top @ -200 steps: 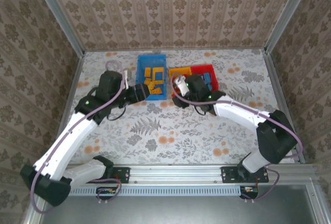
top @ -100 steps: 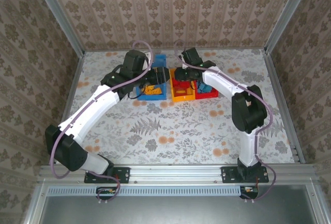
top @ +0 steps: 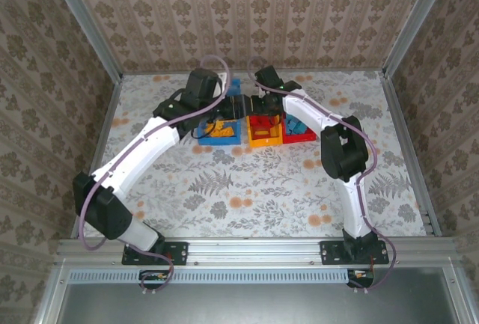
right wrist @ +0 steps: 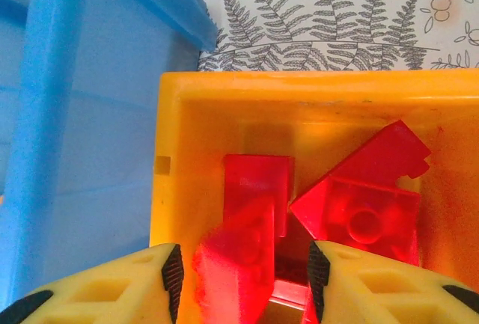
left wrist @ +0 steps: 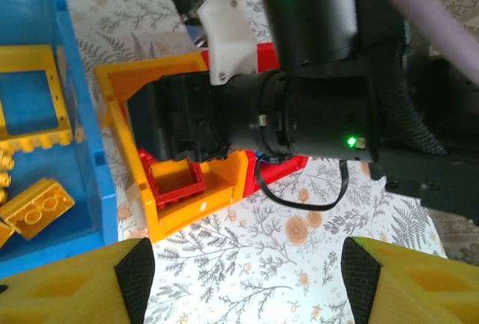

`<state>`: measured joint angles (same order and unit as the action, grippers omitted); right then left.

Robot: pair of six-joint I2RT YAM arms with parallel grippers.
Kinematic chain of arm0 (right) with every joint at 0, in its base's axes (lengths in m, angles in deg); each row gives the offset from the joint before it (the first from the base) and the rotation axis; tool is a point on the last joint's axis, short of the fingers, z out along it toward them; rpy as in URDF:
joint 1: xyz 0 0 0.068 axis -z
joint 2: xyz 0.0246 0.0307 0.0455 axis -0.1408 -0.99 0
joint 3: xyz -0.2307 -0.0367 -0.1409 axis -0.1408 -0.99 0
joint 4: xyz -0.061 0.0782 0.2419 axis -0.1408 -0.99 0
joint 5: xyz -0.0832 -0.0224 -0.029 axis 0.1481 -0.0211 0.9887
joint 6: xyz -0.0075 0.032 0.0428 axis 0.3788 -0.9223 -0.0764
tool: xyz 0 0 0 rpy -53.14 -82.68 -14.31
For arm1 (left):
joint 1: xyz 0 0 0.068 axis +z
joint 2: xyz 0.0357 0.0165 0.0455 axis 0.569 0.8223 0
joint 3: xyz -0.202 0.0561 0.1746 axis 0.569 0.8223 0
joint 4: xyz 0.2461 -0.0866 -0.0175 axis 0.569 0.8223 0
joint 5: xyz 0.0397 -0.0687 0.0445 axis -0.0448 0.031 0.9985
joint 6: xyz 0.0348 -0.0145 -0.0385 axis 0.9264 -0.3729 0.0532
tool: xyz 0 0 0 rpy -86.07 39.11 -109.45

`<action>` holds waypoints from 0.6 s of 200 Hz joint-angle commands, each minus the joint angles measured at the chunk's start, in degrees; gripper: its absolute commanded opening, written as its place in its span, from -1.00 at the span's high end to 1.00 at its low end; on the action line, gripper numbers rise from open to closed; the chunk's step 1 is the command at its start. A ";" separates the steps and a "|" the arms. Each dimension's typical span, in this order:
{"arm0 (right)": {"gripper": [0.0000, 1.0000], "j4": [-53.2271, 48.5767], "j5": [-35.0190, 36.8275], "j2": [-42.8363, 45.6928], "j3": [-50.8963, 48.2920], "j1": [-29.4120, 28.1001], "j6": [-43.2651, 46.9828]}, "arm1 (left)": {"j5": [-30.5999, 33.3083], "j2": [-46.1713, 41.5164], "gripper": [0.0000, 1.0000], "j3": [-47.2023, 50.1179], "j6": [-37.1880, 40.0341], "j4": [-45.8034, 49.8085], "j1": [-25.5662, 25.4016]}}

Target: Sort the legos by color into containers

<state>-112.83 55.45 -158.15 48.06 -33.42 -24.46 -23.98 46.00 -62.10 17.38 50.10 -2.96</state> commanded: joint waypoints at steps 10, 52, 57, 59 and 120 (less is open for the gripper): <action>-0.20 -1.58 -0.52 0.33 1.85 0.36 -0.13 | 3.51 1.60 -0.40 -5.59 3.84 4.27 -1.37; -0.24 1.99 3.81 10.12 -3.87 0.66 0.41 | 8.92 -1.69 -0.42 -4.68 3.07 6.16 -0.89; -0.26 2.89 4.58 11.95 -5.49 0.83 0.40 | 9.63 -2.17 -0.43 -4.54 2.73 6.61 -0.52; -0.27 3.01 4.97 12.89 -6.21 0.92 0.35 | 9.74 -2.43 -0.44 -4.45 2.59 6.75 -0.28; -0.99 16.28 16.62 45.32 -39.97 7.94 1.54 | 3.59 -13.30 -1.00 11.27 -7.93 8.67 22.19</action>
<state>-102.43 65.27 -123.62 19.01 -28.19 -24.59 -18.24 36.60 -56.79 14.41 55.67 11.13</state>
